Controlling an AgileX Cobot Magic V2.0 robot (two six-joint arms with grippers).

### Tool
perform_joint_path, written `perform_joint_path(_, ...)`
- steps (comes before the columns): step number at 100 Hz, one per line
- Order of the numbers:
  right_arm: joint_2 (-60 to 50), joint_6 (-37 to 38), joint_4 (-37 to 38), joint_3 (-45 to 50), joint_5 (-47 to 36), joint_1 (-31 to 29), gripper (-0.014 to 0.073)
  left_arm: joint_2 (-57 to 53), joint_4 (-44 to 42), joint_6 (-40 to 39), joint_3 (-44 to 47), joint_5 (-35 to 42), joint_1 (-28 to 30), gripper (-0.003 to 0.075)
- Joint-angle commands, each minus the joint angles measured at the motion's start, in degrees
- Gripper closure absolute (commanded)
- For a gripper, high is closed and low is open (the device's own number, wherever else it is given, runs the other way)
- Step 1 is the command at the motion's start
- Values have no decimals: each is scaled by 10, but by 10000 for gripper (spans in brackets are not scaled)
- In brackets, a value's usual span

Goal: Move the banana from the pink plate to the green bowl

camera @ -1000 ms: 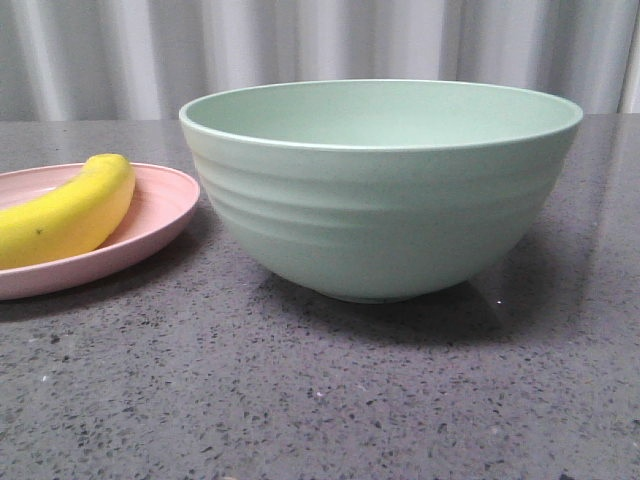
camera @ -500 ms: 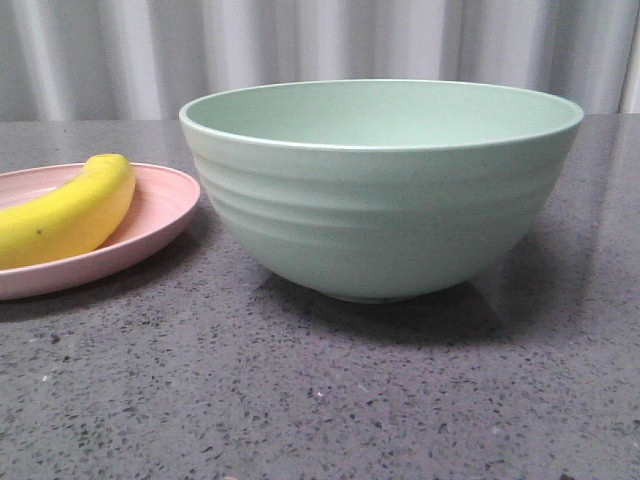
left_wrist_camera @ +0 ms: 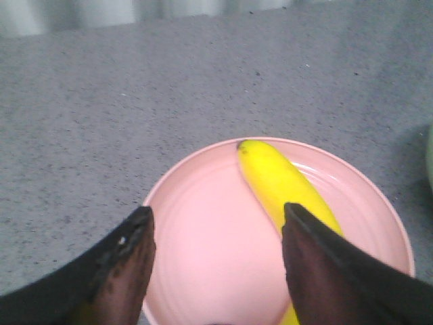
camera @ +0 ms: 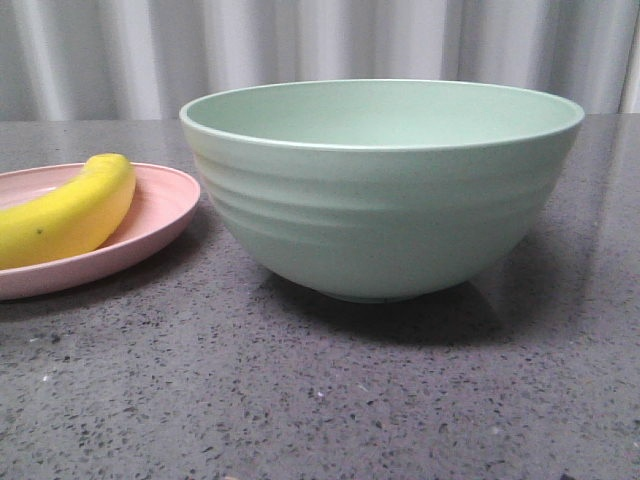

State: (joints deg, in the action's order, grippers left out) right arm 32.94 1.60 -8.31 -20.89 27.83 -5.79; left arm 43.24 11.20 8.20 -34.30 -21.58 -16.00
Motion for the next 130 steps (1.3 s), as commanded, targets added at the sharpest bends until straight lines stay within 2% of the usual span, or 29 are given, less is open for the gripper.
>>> perform_joint_path(1, 6, -4, -2, -20, -33, -4, 657, 29, 18, -4, -35, 15, -27, 330)
perform_joint_path(16, 6, -4, -2, -20, -33, -4, 657, 97, 39, -4, -61, -26, -71, 330)
perform_joint_path(30, 6, -4, -2, -20, -32, -4, 657, 144, 45, 1, -66, -27, -100, 330)
perform_joint_path(88, 6, -4, -2, -20, -32, -4, 657, 249, 49, 1, -68, -1, -103, 334)
perform_joint_path(96, 6, -4, -2, -20, -32, -4, 657, 253, 49, 1, -68, -1, -103, 365)
perform_joint_path(112, 6, -4, -2, -20, -32, -4, 657, 253, 49, 1, -68, -1, -103, 515)
perform_joint_path(130, 6, -4, -2, -20, -23, -4, 657, 253, 49, 1, -69, -1, -103, 542)
